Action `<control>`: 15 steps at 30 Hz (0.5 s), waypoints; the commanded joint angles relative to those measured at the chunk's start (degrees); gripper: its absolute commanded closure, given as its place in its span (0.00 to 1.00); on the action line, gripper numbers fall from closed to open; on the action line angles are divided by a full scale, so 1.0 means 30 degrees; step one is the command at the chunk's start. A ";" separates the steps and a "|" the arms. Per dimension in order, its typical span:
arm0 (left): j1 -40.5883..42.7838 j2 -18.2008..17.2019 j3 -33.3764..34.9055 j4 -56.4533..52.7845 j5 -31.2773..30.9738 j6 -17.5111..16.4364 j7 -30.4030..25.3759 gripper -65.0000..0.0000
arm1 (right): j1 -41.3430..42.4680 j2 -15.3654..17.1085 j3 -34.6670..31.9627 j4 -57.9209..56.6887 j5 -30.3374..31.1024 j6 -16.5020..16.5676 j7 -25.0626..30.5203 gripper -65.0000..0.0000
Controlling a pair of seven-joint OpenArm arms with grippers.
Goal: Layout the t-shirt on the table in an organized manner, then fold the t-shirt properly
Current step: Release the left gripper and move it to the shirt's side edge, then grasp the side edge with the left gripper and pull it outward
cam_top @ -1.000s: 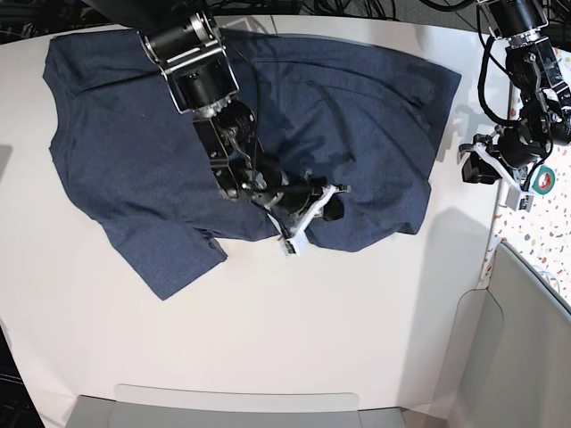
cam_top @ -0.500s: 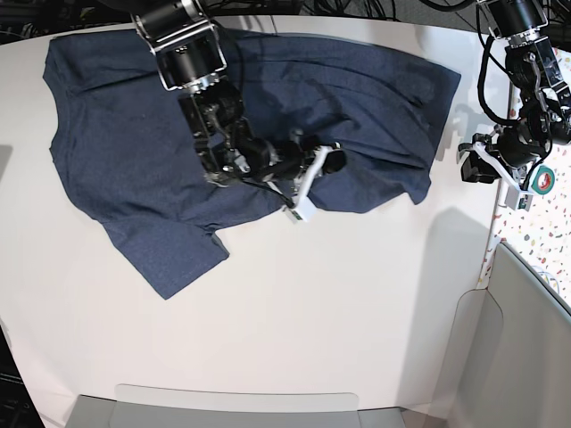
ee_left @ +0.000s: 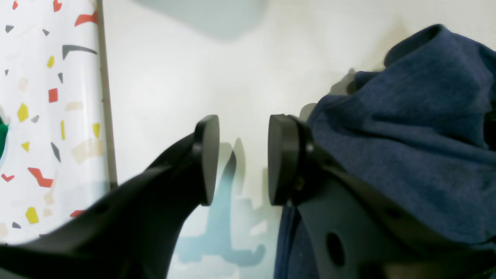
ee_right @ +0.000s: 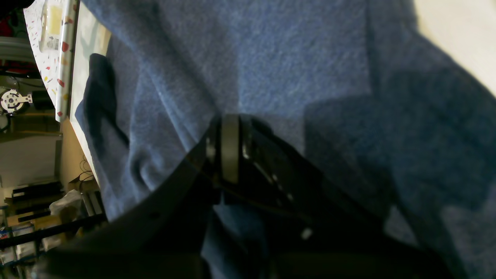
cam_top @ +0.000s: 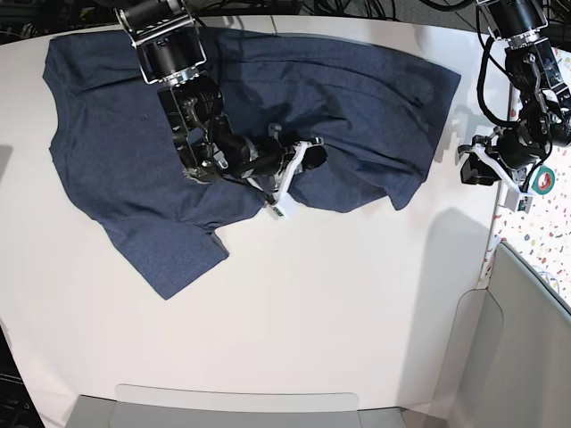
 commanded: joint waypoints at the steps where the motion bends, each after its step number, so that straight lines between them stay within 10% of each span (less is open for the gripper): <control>1: -0.0737 -0.0376 -0.0075 0.0322 -0.0253 -0.0083 -0.0125 0.69 | 0.0216 -0.0130 -0.0085 0.0160 -0.0090 -0.0036 -0.0429 1.00; 8: -0.5748 0.0913 -0.0280 -0.2696 -0.0253 -0.0083 0.4563 0.64 | 0.0128 -0.0042 -0.0085 0.0190 -0.0149 -0.0036 -0.0458 1.00; 15: -0.8795 0.1851 -0.0075 -0.8293 -0.0253 0.0005 0.5017 0.62 | -0.0136 -0.0042 0.0003 0.0160 -0.0178 -0.0036 -0.0429 1.00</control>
